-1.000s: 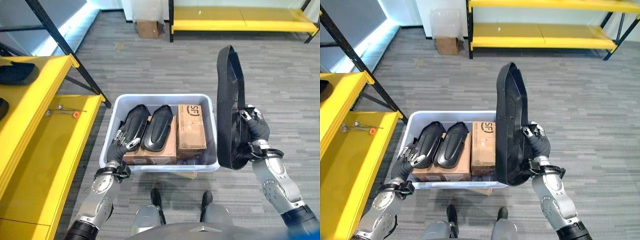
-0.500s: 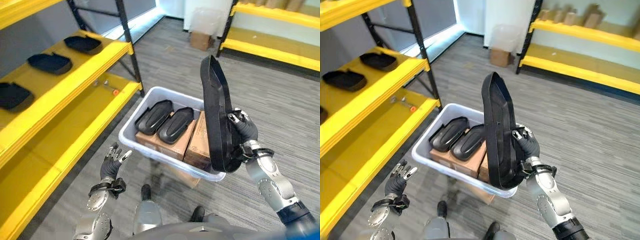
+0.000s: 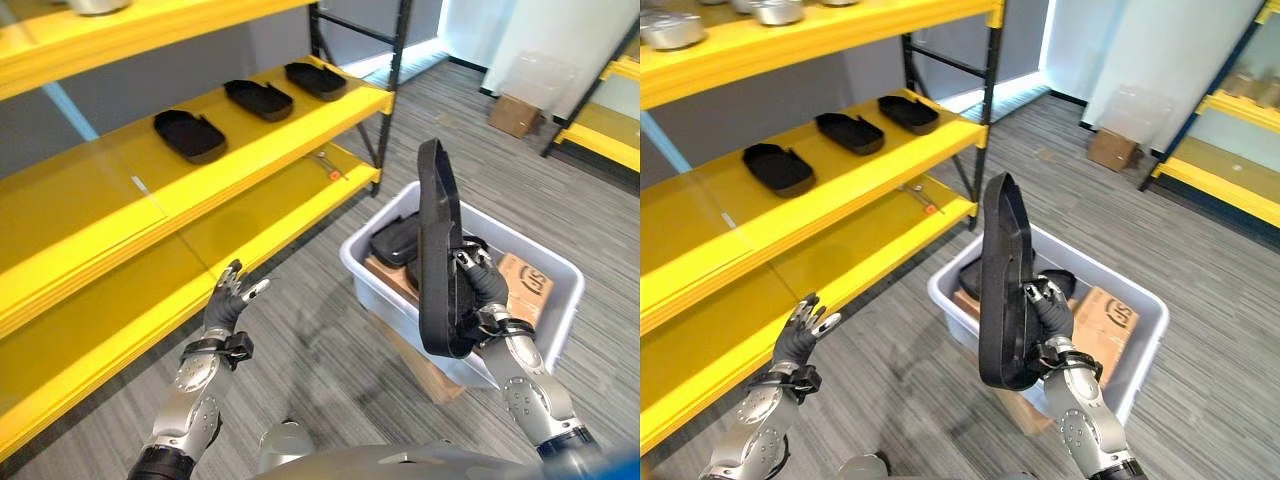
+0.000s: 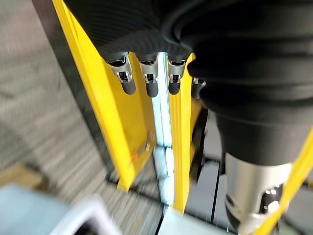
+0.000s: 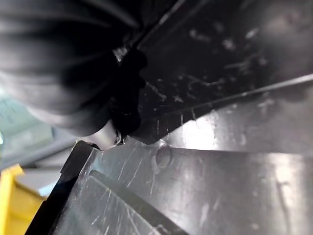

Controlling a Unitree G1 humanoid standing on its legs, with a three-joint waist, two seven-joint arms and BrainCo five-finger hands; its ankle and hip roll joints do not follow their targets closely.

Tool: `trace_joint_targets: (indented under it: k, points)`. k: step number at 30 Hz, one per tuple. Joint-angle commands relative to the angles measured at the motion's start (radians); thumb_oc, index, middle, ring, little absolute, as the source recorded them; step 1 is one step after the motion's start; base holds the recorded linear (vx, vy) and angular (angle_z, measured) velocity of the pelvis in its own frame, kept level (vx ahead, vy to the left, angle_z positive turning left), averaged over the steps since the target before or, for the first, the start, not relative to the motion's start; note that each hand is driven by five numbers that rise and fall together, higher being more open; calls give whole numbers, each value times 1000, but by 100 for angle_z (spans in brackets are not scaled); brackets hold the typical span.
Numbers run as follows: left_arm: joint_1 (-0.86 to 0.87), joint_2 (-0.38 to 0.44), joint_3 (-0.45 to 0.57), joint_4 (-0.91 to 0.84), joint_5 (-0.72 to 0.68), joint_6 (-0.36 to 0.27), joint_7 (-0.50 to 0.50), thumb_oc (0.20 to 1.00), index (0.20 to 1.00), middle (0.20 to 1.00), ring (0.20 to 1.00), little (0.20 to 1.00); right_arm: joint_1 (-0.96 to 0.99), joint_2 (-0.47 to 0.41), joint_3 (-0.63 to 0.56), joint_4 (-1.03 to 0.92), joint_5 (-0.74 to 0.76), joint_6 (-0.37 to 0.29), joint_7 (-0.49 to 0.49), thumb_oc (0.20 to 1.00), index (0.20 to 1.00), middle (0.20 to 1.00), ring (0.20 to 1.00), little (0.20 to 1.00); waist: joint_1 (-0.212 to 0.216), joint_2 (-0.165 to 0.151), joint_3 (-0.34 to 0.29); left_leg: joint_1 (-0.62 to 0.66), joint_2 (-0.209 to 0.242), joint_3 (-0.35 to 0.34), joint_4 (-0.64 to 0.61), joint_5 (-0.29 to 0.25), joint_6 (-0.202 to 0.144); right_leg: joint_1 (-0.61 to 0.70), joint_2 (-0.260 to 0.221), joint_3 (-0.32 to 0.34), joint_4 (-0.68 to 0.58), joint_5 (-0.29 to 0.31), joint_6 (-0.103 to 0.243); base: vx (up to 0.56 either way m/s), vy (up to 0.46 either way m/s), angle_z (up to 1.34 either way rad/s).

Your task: Move parts from the plastic box to the shelf.

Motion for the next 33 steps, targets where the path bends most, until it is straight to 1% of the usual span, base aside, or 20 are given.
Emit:
trace_joint_targets:
  k: [1,2,3,6,8,9,10,11,12,14,15,16,17,19,20,23,25,26,29,33]
  points:
    - [9,29,39,-86,43,-55,-1,1000,1000,1000,1000,1000,-81,-8,-45,-66,-32,-53,19,200,200,200,200,200,19,-4,-3,-98,1,-76,6,21,20,90,-62,-33,-46,195,86,100,191,45]
    - [10,30,39,-87,43,-55,-1,1000,1000,1000,1000,1000,-82,-7,-45,-65,-32,-53,19,200,200,200,200,200,18,-5,-4,-101,-1,-77,7,20,21,90,-63,-35,-47,196,86,140,266,62]
    - [16,35,53,-92,44,-57,4,1000,1000,1000,1000,1000,-102,5,-40,-53,-38,-53,12,200,200,200,200,200,40,-9,-7,-118,-29,-87,2,8,38,96,-73,-49,-58,219,92,125,191,65]
    - [15,44,64,-93,50,-57,15,1000,1000,1000,1000,1000,-113,21,-43,-45,-31,-62,8,200,200,200,200,200,50,-22,-12,-126,-67,-112,-17,1,59,91,-84,-35,-39,255,97,117,150,48]
    - [3,48,55,-79,53,-58,21,1000,1000,1000,1000,1000,-113,32,-45,-43,-29,-66,6,200,200,200,200,200,42,-19,-10,-108,-99,-139,-56,-3,83,57,-86,34,28,261,88,189,233,39]
    - [-5,52,45,-74,59,-58,21,1000,1000,1000,1000,1000,-107,38,-44,-43,-26,-69,9,200,200,200,200,200,23,-14,-7,-92,-119,-165,-83,-1,94,30,-64,118,63,261,79,222,349,104]
    - [-28,59,24,-52,77,-62,23,1000,1000,1000,1000,1000,-84,40,-45,-56,-13,-75,20,200,200,200,200,200,-28,6,-1,-63,-144,-203,-129,32,117,-76,25,328,130,205,22,153,262,121]
    - [-28,59,24,-52,78,-62,23,1000,1000,1000,1000,1000,-83,40,-45,-57,-12,-75,20,200,200,200,200,200,-23,6,-3,-64,-143,-198,-131,32,116,-85,25,335,136,202,21,171,248,113]
    - [-42,65,6,-39,90,-62,15,1000,1000,1000,1000,1000,-59,41,-50,-65,1,-79,32,200,200,200,200,200,-60,25,0,-51,-142,-237,-149,42,118,-146,125,446,165,127,-13,156,118,82]
    - [-45,67,-12,-49,111,-50,-17,1000,1000,1000,1000,1000,-14,37,-55,-77,30,-81,45,200,200,200,200,200,-100,52,25,-5,-148,-298,-174,43,118,-231,234,537,199,22,-42,224,127,74]
    - [-48,66,-20,-56,122,-49,-31,1000,1000,1000,1000,1000,5,39,-62,-80,33,-78,52,200,200,200,200,200,-119,56,34,11,-154,-321,-184,44,115,-248,262,554,157,4,-50,259,-30,110]
    - [-57,64,-33,-61,129,-55,-45,1000,1000,1000,1000,1000,20,44,-72,-80,49,-77,61,200,200,200,200,200,-145,52,49,40,-169,-371,-195,35,109,-292,297,605,57,29,-34,178,-66,140]
    - [-57,64,-33,-61,129,-55,-45,1000,1000,1000,1000,1000,20,44,-72,-80,49,-77,61,200,200,200,200,200,-147,53,47,38,-169,-372,-195,37,109,-291,297,603,52,33,-34,256,-97,150]
    - [-51,58,-38,-73,136,-56,-54,1000,1000,1000,1000,1000,36,40,-82,-86,48,-73,64,200,200,200,200,200,-164,40,56,72,-188,-410,-211,29,106,-300,325,621,-48,65,-19,187,-58,84]
    - [-42,45,-46,-79,134,-56,-62,1000,1000,1000,1000,1000,42,39,-93,-81,61,-73,63,200,200,200,200,200,-173,28,53,92,-203,-429,-212,20,108,-310,336,636,-102,101,-9,173,-73,55]
    - [-29,33,-46,-97,126,-57,-68,1000,1000,1000,1000,1000,48,32,-101,-88,51,-70,65,200,200,200,200,200,-172,20,51,116,-207,-436,-213,6,105,-308,346,606,-128,128,-2,134,-78,37]
    - [-30,13,-56,-94,116,-62,-66,1000,1000,1000,1000,1000,65,28,-106,-91,64,-66,67,200,200,200,200,200,-174,10,20,130,-205,-459,-231,3,99,-254,362,657,-142,117,-17,155,-138,32]
    - [-29,13,-56,-94,116,-62,-66,1000,1000,1000,1000,1000,65,28,-106,-91,64,-66,67,200,200,200,200,200,-174,11,21,132,-205,-458,-232,3,99,-253,363,657,-142,116,-18,150,-136,80]
    - [-19,4,-53,-106,102,-62,-60,1000,1000,1000,1000,1000,44,13,-98,-82,51,-57,67,200,200,200,200,200,-163,21,-3,145,-180,-461,-245,8,85,-237,369,612,-103,75,-30,150,-145,34]
    - [-32,2,-63,-98,90,-63,-55,1000,1000,1000,1000,1000,35,7,-108,-77,49,-61,61,200,200,200,200,200,-166,20,-17,148,-160,-472,-234,-7,67,-214,376,591,-94,42,-45,111,-137,18]
